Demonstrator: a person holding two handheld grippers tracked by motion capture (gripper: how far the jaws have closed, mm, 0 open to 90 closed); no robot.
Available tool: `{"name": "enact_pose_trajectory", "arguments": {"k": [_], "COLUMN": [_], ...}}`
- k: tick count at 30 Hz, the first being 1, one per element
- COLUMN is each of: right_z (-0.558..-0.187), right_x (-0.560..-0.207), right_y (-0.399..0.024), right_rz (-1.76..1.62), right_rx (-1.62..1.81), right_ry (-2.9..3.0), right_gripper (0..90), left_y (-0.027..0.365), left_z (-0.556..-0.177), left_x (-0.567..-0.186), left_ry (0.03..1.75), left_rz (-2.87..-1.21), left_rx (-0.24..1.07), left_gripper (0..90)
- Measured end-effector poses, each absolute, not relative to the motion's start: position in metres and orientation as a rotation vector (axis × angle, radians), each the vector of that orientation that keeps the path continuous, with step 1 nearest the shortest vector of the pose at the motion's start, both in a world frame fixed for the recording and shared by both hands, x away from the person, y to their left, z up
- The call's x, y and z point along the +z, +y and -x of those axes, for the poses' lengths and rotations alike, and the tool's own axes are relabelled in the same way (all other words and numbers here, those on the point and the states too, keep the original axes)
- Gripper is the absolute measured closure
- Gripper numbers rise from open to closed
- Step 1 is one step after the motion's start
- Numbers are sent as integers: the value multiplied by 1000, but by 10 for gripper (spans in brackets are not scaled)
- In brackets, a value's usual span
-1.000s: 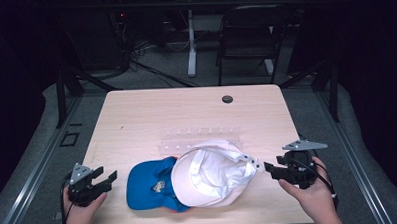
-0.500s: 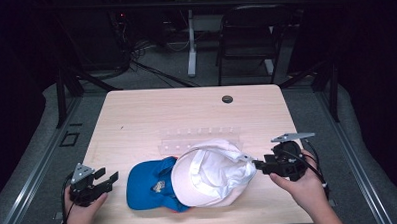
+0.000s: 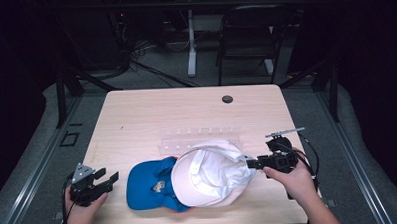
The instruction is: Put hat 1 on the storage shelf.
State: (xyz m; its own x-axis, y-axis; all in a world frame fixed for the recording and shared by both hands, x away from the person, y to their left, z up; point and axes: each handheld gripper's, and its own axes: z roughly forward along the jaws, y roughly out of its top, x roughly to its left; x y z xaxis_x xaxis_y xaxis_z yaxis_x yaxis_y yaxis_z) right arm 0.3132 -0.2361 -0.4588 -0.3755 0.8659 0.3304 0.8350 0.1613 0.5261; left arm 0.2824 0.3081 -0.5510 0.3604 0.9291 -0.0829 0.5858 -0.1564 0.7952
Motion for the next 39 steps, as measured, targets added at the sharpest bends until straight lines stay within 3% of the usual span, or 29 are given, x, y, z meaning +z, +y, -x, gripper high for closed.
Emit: {"name": "enact_pose_trajectory", "arguments": {"k": [6, 23, 39], "right_z": [-322, -326, -333], "right_x": [-470, -464, -453], "right_y": [-240, -235, -237], "right_rz": [-1796, -1858, -2022], "right_rx": [1046, 1033, 1135], "right_ry": [2372, 2457, 2489], "right_gripper": [537, 775, 811], "left_y": [309, 309, 309], "left_z": [-282, -283, -283], "left_x": [-551, -552, -552], "left_ry": [1331, 1332, 1331], "left_rz": [-1851, -1851, -1853], "left_rx": [564, 567, 569], "left_gripper": [445, 448, 448]}}
